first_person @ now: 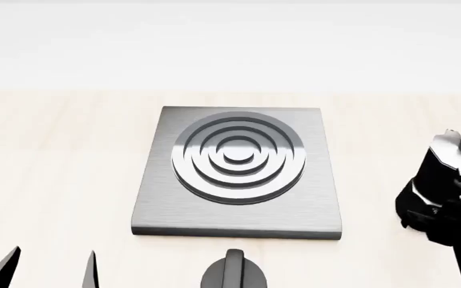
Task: Put the moka pot on the stove.
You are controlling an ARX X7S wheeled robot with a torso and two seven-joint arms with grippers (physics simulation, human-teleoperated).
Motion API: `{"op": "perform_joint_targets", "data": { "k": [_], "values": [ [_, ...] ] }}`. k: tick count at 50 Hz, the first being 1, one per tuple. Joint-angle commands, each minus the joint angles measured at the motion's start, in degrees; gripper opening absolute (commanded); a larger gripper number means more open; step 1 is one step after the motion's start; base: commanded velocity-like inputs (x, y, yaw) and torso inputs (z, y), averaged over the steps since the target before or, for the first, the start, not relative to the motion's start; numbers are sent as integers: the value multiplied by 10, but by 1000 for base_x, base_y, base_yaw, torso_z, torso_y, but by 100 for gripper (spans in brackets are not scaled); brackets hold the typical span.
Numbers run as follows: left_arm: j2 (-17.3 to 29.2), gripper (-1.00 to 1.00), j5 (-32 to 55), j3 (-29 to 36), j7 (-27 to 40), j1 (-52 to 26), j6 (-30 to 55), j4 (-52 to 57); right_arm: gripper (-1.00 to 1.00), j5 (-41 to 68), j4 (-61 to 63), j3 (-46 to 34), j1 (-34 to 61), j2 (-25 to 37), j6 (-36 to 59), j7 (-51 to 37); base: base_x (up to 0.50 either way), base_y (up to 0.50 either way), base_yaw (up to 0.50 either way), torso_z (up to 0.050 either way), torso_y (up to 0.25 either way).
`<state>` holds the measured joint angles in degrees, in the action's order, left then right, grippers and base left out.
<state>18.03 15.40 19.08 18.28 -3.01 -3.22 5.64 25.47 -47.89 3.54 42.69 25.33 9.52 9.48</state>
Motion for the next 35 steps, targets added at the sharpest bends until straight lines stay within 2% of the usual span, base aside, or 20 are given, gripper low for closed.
{"op": "perform_joint_targets", "data": {
  "k": [1, 4, 11, 27, 34, 35],
  "values": [
    [-8, 100, 10, -15, -12, 4, 10, 6, -100, -37, -30, -6, 1, -17, -32, -19, 0, 0, 0, 0, 0],
    [-8, 100, 10, -14, -11, 4, 10, 7, -100, -67, 78, -17, -23, -15, -13, -95, 0, 0, 1, 0, 0],
    [-5, 100, 12, -15, -8, 7, 12, 14, -100, -105, 178, -59, -18, -18, 21, -126, 0, 0, 0, 0, 0],
    [-1, 100, 15, -12, -5, 10, 15, 24, -100, -128, 169, -86, 6, -25, 27, -131, 0, 0, 0, 0, 0],
    [1, 100, 17, -11, 0, 13, 24, 36, -100, -161, 112, -106, 22, -38, -43, -140, 0, 0, 0, 0, 1],
    [0, 100, 16, -11, 0, 13, 21, 32, -100, -178, 85, -114, 29, -43, -80, -150, 0, 0, 0, 0, 0]
  ]
}}
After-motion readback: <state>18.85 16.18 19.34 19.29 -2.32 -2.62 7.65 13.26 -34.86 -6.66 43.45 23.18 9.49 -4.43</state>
